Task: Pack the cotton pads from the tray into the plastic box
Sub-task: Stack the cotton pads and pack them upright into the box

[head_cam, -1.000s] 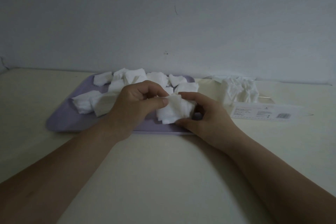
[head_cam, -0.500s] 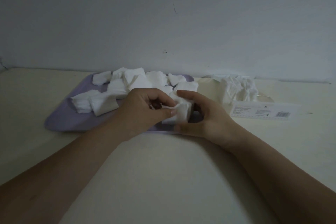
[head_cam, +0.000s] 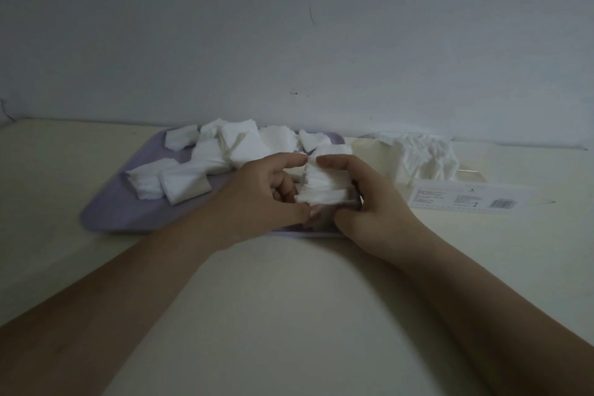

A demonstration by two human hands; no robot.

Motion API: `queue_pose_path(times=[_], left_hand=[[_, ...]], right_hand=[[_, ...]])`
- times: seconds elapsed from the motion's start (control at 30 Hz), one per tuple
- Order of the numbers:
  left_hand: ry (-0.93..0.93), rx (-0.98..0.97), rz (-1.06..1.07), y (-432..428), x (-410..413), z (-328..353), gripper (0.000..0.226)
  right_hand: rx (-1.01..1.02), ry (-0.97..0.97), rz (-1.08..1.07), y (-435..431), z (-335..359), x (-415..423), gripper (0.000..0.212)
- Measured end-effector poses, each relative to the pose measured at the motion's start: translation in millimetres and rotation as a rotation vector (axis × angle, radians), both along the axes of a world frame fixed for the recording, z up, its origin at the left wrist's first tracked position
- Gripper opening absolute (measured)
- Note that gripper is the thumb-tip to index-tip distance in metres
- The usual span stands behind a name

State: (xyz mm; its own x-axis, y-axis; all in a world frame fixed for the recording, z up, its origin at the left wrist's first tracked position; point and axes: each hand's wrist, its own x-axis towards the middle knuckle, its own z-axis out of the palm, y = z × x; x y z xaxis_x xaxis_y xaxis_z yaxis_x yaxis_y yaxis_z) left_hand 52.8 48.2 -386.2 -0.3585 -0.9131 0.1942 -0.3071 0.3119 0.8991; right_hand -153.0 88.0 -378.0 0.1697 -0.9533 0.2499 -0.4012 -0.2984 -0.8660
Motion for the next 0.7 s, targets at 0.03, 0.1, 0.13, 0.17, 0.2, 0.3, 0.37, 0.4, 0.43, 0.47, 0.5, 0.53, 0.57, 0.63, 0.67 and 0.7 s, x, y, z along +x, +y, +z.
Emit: queue_pose_path(times=[0.03, 0.1, 0.13, 0.17, 0.2, 0.3, 0.37, 0.4, 0.43, 0.47, 0.5, 0.53, 0.57, 0.63, 0.67, 0.7], left_hand=[[-0.009, 0.007, 0.005, -1, 0, 0, 0.074], [-0.012, 0.012, 0.003, 0, 0, 2, 0.07], [-0.011, 0.013, -0.008, 1, 0, 3, 0.066], [-0.012, 0.017, -0.019, 2, 0, 4, 0.061], [-0.016, 0.019, -0.029, 3, -2, 5, 0.058], [0.001, 0.002, -0.055, 6, -7, 7, 0.05], [0.02, 0.011, -0.069, 6, -11, 6, 0.058], [0.03, 0.025, -0.072, 4, -12, 5, 0.064], [0.043, 0.04, -0.067, 4, -11, 4, 0.07], [0.06, 0.053, -0.054, 2, -9, 3, 0.073], [0.076, 0.059, -0.037, 1, -7, 3, 0.074], [0.082, 0.058, -0.019, 0, -6, 2, 0.072], [0.079, 0.054, -0.015, 0, -6, 2, 0.07], [0.06, 0.038, -0.042, 3, -9, 4, 0.07], [0.05, 0.028, -0.061, 5, -11, 4, 0.073], [0.039, 0.02, -0.073, 6, -13, 5, 0.078]], right_hand=[[0.016, 0.004, -0.003, 0, 0, 0, 0.071], [0.033, -0.015, -0.012, -1, 1, 2, 0.07], [0.038, -0.036, -0.02, -1, 2, 4, 0.065], [0.038, -0.05, -0.032, -1, 3, 6, 0.059], [0.032, -0.055, -0.05, 0, 4, 10, 0.053], [-0.008, -0.065, -0.117, -3, 6, 20, 0.044], [-0.023, -0.051, -0.148, -5, 7, 24, 0.043], [-0.021, -0.046, -0.151, -6, 8, 24, 0.043], [-0.016, -0.05, -0.146, -6, 8, 24, 0.043], [-0.01, -0.057, -0.14, -6, 7, 23, 0.043], [-0.004, -0.061, -0.136, -6, 6, 22, 0.043], [0.0, -0.064, -0.135, -7, 5, 20, 0.045], [0.007, -0.077, -0.129, -7, 4, 20, 0.048], [0.027, -0.125, -0.101, -8, 3, 22, 0.052], [0.038, -0.144, -0.085, -9, 2, 24, 0.055], [0.05, -0.16, -0.073, -9, 2, 25, 0.058]])
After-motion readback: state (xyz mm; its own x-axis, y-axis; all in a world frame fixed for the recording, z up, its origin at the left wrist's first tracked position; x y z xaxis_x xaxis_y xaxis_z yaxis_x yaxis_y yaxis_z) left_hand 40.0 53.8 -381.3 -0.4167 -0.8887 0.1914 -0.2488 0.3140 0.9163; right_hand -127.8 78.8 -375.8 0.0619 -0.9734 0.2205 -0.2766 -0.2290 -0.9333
